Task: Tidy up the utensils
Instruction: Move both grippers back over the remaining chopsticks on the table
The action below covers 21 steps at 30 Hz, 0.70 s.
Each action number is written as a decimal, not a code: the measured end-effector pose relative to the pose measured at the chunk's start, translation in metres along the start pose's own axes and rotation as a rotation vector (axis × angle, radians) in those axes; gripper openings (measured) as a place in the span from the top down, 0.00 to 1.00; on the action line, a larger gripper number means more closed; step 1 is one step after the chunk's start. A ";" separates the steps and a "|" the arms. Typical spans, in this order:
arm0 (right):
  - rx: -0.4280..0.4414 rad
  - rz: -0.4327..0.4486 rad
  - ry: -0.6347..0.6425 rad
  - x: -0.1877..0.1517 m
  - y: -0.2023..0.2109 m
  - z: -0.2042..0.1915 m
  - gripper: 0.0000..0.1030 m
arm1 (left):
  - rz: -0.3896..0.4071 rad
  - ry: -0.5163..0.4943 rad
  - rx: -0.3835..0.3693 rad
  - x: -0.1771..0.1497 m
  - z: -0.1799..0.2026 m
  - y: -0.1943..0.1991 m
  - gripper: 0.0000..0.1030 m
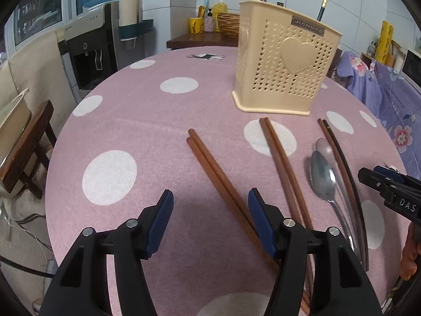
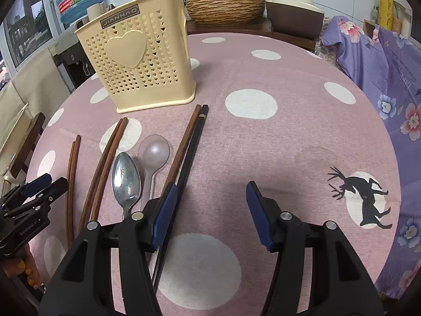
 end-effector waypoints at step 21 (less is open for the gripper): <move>0.024 -0.043 -0.003 0.007 -0.012 -0.005 0.47 | -0.013 0.048 0.030 0.008 -0.025 -0.006 0.43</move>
Point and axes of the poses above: each gripper's, at about its wrist camera, not at the fingertips, and y roughly against the way its jaws point, z to its right, x to its top, the point moved 3 cm from there along -y, roughly the way its jaws point, and after that the axes turned 13 degrees about -x, right-handed, at the moved point
